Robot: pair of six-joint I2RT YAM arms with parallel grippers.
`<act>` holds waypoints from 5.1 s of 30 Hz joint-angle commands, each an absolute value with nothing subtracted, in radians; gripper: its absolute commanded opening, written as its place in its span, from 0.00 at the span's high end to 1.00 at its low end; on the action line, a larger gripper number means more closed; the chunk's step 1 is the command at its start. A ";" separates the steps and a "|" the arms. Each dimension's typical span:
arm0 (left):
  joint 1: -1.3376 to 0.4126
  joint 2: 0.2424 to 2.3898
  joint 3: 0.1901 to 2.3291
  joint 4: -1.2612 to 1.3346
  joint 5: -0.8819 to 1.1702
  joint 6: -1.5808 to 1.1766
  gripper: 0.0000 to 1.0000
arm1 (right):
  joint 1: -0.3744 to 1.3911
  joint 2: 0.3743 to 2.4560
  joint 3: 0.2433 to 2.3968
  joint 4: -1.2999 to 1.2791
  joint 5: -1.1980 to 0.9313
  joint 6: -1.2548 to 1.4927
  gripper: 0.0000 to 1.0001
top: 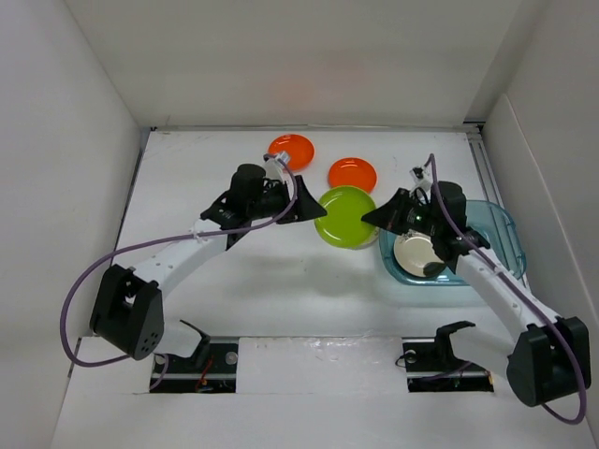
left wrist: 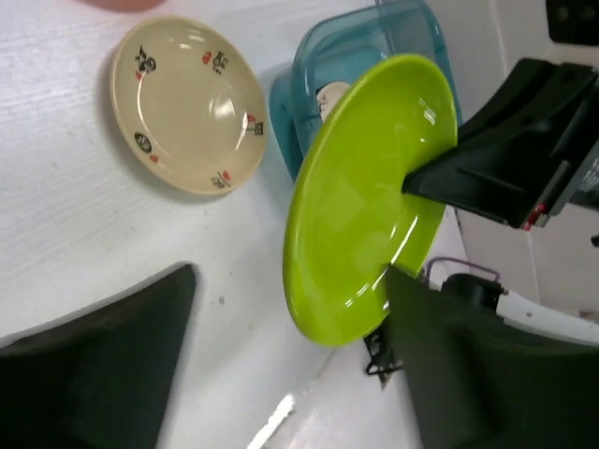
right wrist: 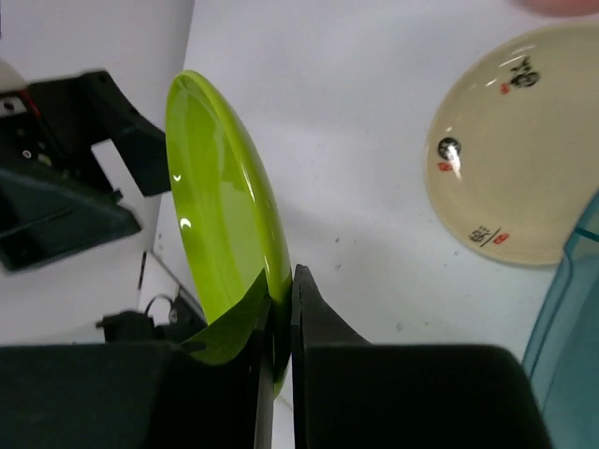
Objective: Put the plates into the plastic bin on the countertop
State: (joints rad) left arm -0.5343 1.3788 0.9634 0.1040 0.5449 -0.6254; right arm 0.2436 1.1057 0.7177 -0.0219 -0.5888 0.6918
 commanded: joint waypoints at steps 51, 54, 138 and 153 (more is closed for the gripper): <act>-0.675 1.937 1.173 0.212 0.196 -0.666 0.00 | -0.075 0.491 0.598 -0.684 -0.046 0.962 0.00; -0.684 1.960 1.184 0.203 0.196 -0.666 0.00 | -0.075 0.532 0.610 -0.698 -0.055 0.962 0.00; -0.655 1.684 1.206 0.017 0.109 -0.637 0.01 | 0.008 0.651 0.518 -0.571 0.161 1.078 0.85; -0.637 1.902 1.445 -0.015 0.067 -0.646 0.01 | 0.008 0.451 0.653 -0.787 0.043 1.078 0.00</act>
